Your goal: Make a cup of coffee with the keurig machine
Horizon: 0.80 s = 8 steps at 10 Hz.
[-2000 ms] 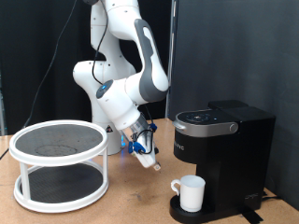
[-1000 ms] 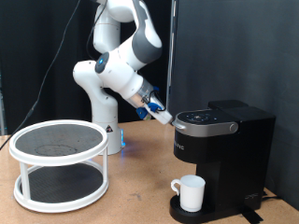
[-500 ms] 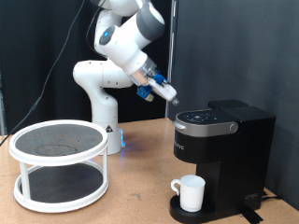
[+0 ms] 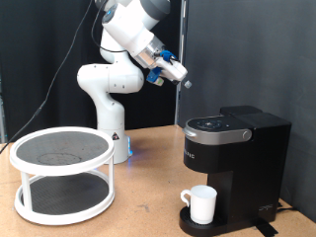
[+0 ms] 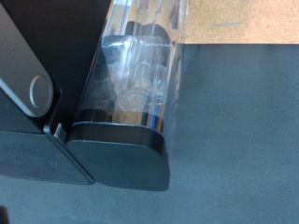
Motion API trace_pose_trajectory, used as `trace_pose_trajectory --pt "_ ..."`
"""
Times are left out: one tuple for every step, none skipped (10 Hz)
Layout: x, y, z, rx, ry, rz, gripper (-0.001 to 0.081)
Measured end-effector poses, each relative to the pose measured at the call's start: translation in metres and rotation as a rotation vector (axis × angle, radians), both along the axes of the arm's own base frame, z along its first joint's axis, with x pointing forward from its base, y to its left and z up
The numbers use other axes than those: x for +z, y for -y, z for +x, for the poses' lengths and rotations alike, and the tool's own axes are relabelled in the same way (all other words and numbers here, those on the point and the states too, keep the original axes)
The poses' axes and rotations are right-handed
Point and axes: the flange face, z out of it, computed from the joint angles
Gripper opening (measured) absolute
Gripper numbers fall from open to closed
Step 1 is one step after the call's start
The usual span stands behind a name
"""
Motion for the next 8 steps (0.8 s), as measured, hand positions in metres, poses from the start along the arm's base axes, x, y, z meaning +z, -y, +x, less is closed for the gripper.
trace_pose_trajectory --pt "0.003 0.0 0.003 -0.021 0.019 0.012 0.0734" --pt "0.014 0.0 0.01 -0.061 0.065 0.029 0.0734" --pt "0.028 -0.002 0.017 -0.09 0.104 0.011 0.0734" --pt "0.041 -0.006 0.023 -0.107 0.119 -0.043 0.0734" --pt "0.053 -0.01 0.029 -0.12 0.115 -0.125 0.0734" --pt "0.065 -0.015 0.035 -0.134 0.107 -0.227 0.0734" --pt "0.075 -0.019 0.042 -0.137 0.111 -0.358 0.0734" --pt "0.083 -0.024 0.05 -0.132 0.117 -0.481 0.0734"
